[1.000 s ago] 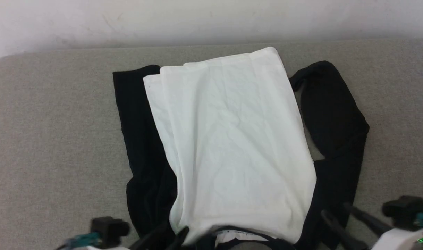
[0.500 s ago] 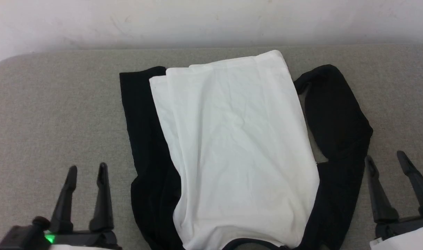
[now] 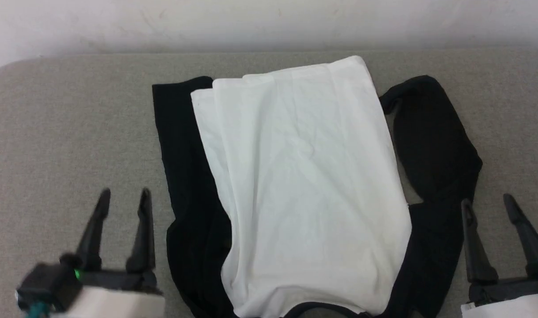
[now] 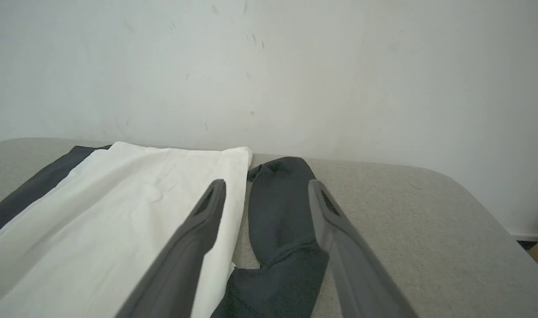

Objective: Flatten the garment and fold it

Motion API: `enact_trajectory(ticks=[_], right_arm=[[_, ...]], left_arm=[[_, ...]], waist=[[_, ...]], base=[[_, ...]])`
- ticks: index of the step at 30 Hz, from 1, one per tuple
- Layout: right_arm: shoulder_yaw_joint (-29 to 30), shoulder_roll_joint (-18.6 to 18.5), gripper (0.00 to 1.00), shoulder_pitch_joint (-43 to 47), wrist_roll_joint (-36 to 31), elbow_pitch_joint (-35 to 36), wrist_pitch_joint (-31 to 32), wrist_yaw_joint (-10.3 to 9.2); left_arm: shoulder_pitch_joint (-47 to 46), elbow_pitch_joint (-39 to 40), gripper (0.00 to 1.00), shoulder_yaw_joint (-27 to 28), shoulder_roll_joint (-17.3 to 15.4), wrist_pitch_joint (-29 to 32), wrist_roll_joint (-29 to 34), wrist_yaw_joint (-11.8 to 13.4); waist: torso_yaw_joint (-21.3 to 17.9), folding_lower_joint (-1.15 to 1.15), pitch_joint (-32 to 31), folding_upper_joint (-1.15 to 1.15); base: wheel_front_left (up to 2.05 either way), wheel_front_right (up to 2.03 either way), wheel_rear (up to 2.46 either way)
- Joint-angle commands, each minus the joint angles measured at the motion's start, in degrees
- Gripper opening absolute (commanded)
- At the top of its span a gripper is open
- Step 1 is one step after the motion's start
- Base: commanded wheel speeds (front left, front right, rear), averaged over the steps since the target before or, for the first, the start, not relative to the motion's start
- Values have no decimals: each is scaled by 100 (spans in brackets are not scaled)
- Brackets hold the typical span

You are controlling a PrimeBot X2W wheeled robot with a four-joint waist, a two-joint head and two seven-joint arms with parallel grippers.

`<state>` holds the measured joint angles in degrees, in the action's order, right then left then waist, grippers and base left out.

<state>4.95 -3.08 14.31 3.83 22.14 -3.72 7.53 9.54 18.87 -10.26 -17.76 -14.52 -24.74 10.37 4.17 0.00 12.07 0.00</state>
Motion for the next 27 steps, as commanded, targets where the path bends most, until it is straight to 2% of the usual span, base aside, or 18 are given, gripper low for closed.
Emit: enact_trajectory(ticks=[1, 5, 10, 11, 13, 17, 22, 27], right_arm=[[40, 18, 100, -162, -8, 74, -22, -4], [126, 19, 100, -363, 9, 229, 15, -4], [222, 19, 100, -676, 55, 415, 60, -4], [222, 19, 100, -676, 55, 415, 60, -4], [207, 20, 100, -858, 6, 502, 120, -4], [164, 20, 100, -1042, -60, 580, 211, -4], [89, 20, 100, -1228, -150, 648, 311, -4], [35, 20, 100, -1333, -226, 703, 388, -4]], left_arm=[[-442, -3, 100, 105, -239, 199, -66, -162], [-1476, 5, 100, 311, -800, 1135, -323, -434], [-3004, -278, 100, 635, -1360, 2408, -906, -597], [-3004, -278, 100, 635, -1360, 2408, -906, -597], [-3838, -676, 100, 604, -1590, 3143, -1280, -762], [-4753, -1311, 100, 387, -1775, 4023, -1686, -1024], [-5494, -2020, 100, 24, -1920, 4965, -1910, -1229], [-5795, -2488, 100, -201, -2006, 5573, -1949, -1218]], waist=[[10, 0, 172, 0], [39, 0, 484, 0], [12, 0, 1048, 0], [12, 0, 1048, 0], [-9, 0, 1390, 0], [-28, 0, 1796, 0], [-68, 0, 2203, 0], [-133, 0, 2433, 0]], base=[[0, 0, 0], [0, 0, 0], [0, 0, 0], [0, 0, 0], [0, 0, 0], [0, 0, 0], [0, 0, 0], [0, 0, 0]])
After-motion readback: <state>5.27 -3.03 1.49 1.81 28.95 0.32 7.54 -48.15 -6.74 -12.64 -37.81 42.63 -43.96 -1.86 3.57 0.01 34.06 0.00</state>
